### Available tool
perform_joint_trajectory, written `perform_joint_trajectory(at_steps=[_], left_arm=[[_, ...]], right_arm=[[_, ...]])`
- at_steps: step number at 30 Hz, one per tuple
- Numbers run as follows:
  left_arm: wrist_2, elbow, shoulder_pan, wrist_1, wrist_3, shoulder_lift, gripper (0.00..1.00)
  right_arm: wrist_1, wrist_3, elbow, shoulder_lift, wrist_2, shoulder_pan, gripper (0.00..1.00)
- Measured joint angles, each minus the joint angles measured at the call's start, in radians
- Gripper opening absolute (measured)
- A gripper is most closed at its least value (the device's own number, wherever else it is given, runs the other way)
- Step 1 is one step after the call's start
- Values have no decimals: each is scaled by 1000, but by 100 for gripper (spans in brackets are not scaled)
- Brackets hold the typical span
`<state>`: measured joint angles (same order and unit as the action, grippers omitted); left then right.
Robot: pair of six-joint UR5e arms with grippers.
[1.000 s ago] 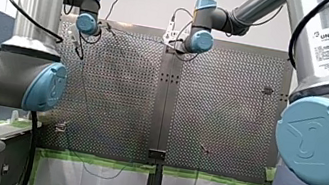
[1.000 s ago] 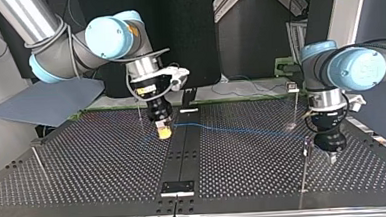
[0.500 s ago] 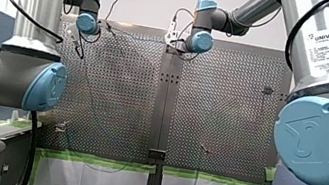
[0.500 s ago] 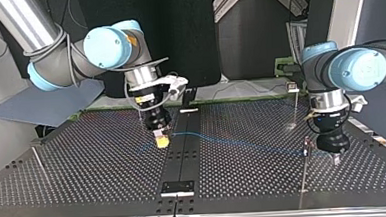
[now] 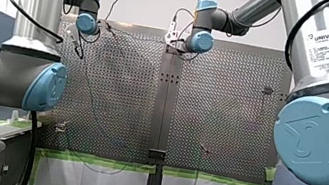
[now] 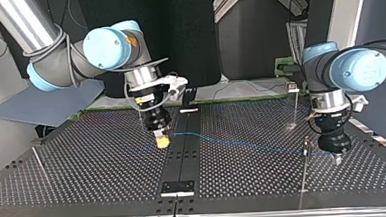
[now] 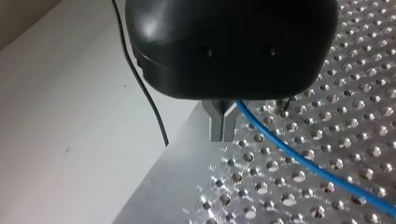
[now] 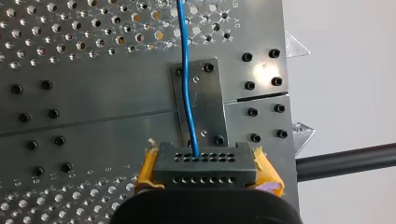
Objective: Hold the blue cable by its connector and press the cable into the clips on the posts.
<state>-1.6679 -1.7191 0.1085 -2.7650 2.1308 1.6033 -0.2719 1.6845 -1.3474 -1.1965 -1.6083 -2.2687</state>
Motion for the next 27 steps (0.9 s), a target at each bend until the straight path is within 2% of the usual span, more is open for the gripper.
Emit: perform_joint_trajectory(at_steps=[11, 17, 27], left_arm=[[31, 5, 21, 12, 19, 73, 0], [47, 9, 39, 18, 45, 82, 0], [64, 9, 43, 27, 76, 83, 0]], right_arm=[[-2, 0, 0, 3, 2, 8, 0], [-3, 0, 0, 5, 4, 10, 0], [1, 0, 1, 6, 7, 8, 0]])
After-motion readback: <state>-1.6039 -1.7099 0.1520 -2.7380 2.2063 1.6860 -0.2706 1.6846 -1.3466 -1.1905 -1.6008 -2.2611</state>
